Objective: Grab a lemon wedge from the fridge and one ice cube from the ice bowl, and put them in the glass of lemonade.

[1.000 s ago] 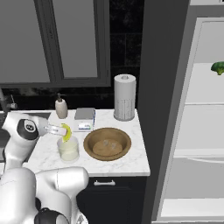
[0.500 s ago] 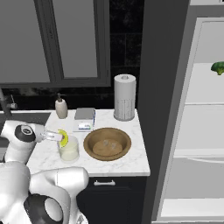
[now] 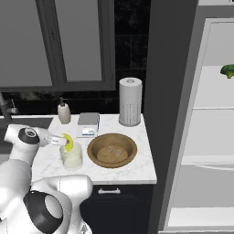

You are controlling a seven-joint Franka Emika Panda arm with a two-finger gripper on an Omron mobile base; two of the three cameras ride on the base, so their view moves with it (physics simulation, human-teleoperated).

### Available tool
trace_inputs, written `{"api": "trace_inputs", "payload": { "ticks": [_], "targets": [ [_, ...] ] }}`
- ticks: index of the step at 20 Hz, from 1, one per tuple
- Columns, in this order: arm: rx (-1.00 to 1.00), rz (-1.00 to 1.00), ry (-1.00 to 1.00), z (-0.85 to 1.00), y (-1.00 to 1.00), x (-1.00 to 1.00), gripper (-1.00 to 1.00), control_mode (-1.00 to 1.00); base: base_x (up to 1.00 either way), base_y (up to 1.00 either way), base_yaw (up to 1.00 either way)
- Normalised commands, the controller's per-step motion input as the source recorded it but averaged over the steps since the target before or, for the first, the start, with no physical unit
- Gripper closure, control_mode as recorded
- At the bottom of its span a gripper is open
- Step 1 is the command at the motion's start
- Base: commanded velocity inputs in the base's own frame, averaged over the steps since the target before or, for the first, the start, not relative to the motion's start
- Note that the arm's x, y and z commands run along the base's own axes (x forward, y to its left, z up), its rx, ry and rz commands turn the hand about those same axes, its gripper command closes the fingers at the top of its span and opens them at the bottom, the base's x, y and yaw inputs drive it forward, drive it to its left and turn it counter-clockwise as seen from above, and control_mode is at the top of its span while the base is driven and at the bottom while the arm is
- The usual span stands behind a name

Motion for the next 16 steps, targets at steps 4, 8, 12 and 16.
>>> {"api": "trace_inputs", "payload": {
  "ticks": [4,8,12,16],
  "targets": [
    [0.0,-0.01,0.0,-0.11,0.0,0.24,1.0,-1.0,0.0,0.0,0.0],
    [-0.03,0.0,-0.02,-0.31,0.0,0.18,1.0,-1.0,0.0,0.0,0.0],
    [-0.06,0.0,-0.05,-0.37,0.01,0.15,1.0,-1.0,0.0,0.0,0.0],
    [-0.03,0.0,-0.02,-0.23,0.04,0.25,1.0,-1.0,0.0,0.0,0.0]
  ]
}}
